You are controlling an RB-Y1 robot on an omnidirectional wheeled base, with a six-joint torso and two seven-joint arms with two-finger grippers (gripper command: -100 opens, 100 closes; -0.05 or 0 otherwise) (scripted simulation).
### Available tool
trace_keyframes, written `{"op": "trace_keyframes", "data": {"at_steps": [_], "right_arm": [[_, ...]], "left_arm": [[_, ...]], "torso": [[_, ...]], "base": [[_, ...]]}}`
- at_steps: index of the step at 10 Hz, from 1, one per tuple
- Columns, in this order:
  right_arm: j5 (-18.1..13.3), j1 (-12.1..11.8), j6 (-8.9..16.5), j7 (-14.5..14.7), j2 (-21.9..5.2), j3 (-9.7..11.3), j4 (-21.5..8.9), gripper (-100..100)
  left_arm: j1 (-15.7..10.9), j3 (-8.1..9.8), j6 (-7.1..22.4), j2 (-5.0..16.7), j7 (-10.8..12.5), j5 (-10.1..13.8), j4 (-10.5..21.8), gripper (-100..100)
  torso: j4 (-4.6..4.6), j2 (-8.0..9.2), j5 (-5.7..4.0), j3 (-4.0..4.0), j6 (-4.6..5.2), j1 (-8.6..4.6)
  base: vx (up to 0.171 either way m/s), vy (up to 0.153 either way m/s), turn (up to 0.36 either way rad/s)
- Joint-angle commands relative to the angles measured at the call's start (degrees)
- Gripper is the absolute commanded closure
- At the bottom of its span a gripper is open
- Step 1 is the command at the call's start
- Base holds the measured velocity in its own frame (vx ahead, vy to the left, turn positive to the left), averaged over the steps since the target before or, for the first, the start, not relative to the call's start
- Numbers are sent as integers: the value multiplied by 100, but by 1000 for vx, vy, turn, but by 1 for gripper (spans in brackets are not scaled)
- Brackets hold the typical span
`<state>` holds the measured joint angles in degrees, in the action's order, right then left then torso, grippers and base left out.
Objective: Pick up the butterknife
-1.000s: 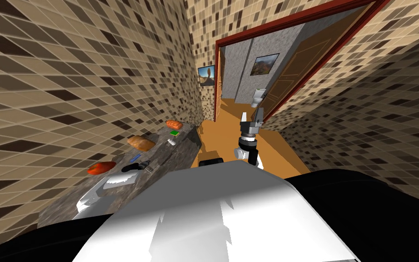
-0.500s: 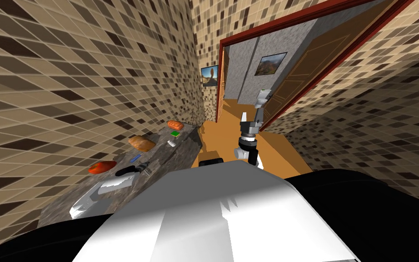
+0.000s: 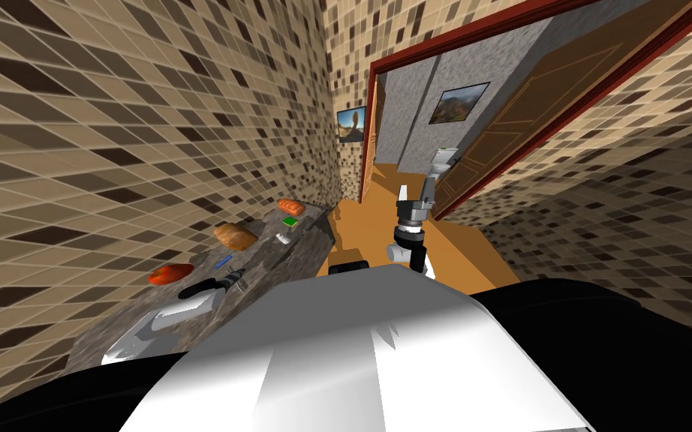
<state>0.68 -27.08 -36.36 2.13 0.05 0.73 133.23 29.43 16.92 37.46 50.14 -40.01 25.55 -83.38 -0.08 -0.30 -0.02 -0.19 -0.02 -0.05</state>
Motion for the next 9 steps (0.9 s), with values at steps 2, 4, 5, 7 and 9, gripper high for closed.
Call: {"op": "trace_keyframes", "data": {"at_steps": [2,4,5,7,9], "right_arm": [[0,1,0,0,0,0,0,0],[0,1,0,0,0,0,0,0],[0,0,0,0,0,0,0,0],[0,1,0,0,0,0,0,0],[0,2,0,0,0,0,0,0]], "left_arm": [[18,83,-266,-26,-421,228,208,-100],[35,138,-416,-47,-677,363,325,-100],[33,117,-317,-35,-536,293,247,-100],[36,122,-336,-37,-569,303,253,100],[42,123,-329,-33,-575,299,259,100]], "torso": [[0,1,0,0,3,3],[1,7,0,3,3,1],[1,8,1,4,1,6],[5,26,2,14,3,11],[10,34,8,21,9,16]], "base": [[86,-26,63],[62,-20,61],[33,-6,24],[3,0,7],[0,0,0]]}}
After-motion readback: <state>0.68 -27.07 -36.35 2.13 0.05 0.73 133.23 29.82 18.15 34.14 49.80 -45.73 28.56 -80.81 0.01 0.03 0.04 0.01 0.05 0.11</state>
